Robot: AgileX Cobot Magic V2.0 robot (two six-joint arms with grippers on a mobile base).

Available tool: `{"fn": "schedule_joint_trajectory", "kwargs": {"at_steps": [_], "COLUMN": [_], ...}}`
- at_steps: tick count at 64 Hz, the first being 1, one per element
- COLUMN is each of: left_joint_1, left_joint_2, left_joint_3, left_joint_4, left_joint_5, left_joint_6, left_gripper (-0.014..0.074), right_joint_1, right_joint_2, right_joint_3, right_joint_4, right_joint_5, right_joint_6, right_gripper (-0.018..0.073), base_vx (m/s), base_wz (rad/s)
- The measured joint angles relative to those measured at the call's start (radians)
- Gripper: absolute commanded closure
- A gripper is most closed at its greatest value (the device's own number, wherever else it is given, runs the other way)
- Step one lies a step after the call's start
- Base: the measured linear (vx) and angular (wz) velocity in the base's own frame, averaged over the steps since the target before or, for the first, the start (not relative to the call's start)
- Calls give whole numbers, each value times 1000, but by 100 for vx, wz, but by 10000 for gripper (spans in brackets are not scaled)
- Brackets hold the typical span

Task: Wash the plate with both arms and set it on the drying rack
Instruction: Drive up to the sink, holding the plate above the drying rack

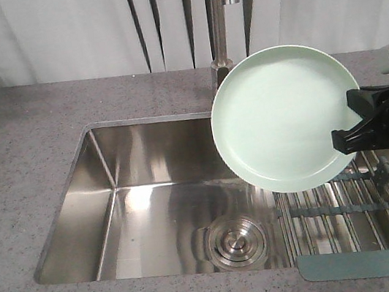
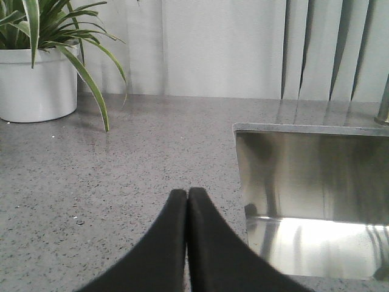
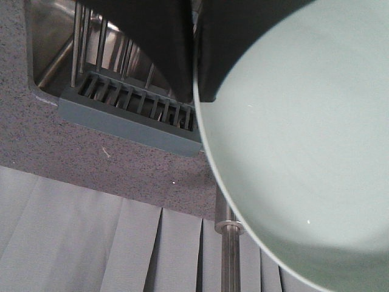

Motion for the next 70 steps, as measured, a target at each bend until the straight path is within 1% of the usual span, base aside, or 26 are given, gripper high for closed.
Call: {"fn": "schedule_joint_trajectory", "kwargs": {"at_steps": [24, 70], "left_joint_1": [0, 0], "left_joint_2": [0, 0], "left_joint_3": [0, 0], "left_joint_4": [0, 0], "left_joint_5": [0, 0], "left_joint_6": [0, 0], "left_gripper": [602, 602], "right_joint_1": [0, 0], "right_joint_2": [0, 0], "right_joint_3": [0, 0], "right_joint_4": [0, 0], "right_joint_5": [0, 0], "right_joint_6": [0, 0], "right_gripper": [569, 569], "base_vx": [1, 0], "base_wz": [-8, -19]}}
